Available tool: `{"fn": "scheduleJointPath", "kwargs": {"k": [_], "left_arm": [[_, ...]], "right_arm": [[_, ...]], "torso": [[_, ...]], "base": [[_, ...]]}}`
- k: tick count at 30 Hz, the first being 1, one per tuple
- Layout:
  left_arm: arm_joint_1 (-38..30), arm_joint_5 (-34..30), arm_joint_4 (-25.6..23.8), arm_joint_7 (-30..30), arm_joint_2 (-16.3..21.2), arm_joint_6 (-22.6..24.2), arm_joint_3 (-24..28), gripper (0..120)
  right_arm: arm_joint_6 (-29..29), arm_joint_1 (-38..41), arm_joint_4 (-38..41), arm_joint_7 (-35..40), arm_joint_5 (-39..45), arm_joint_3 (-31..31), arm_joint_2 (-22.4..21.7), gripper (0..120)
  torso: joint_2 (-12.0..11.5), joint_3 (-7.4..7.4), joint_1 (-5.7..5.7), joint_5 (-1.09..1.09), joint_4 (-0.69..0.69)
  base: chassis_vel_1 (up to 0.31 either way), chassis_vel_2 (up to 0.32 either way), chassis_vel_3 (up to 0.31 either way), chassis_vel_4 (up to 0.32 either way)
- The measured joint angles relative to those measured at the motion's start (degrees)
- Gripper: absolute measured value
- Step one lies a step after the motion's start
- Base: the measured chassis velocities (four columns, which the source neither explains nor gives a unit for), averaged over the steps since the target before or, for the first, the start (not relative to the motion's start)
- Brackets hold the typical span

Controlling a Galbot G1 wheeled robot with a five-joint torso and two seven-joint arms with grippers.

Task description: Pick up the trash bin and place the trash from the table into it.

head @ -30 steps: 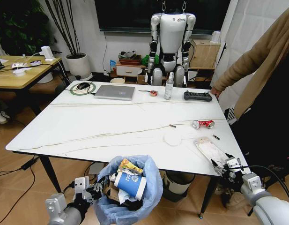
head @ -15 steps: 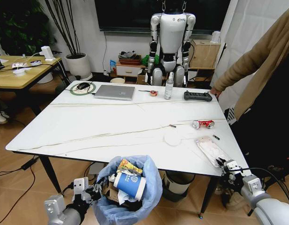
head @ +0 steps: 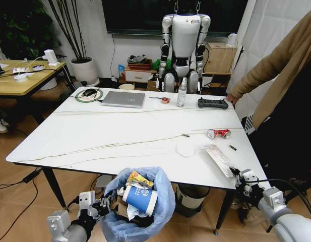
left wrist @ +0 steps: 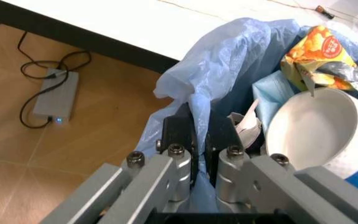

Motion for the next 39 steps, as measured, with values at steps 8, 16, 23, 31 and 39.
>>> {"fn": "scheduleJointPath", "kwargs": {"k": [8,16,23,31,39], "left_arm": [[-1.11,-0.96,0.81,0.0,0.22,-0.18,0.14,0],[-1.46,-2.26,1.19,-0.49,0.2,-0.47,0.43,0],[-0.87,-3.25,1.08,-0.42,0.68,-0.18,0.15,0],[-0.97,-3.65,1.01,-0.56,0.91,0.18,0.1,0],[-0.57,-3.81,0.58,-0.72,1.39,0.58,0.46,0]], "right_arm": [[1.99,-0.25,2.62,-0.08,7.01,0.61,-0.34,0],[3.13,0.27,5.38,-0.07,12.3,-2.04,-0.01,0],[3.1,0.66,12.13,-0.12,22.6,-7.76,-2.72,0],[3.11,1.42,20.37,-0.61,31.66,-14.79,-7.06,0],[3.59,1.77,20.78,0.05,35.66,-25.65,-9.59,0]], "torso": [[0.0,0.0,0.0,0.0,0.0],[0.0,0.0,0.0,0.01,0.0],[0.0,0.0,0.0,0.0,0.0],[0.0,0.0,0.0,-0.01,0.0],[0.0,0.0,0.0,0.01,0.0]], "base": [[0.0,0.0,0.0,0.0],[0.0,0.0,0.0,0.0],[0.0,0.0,0.0,0.0],[0.0,0.0,0.0,0.0],[0.0,0.0,0.0,0.0]]}}
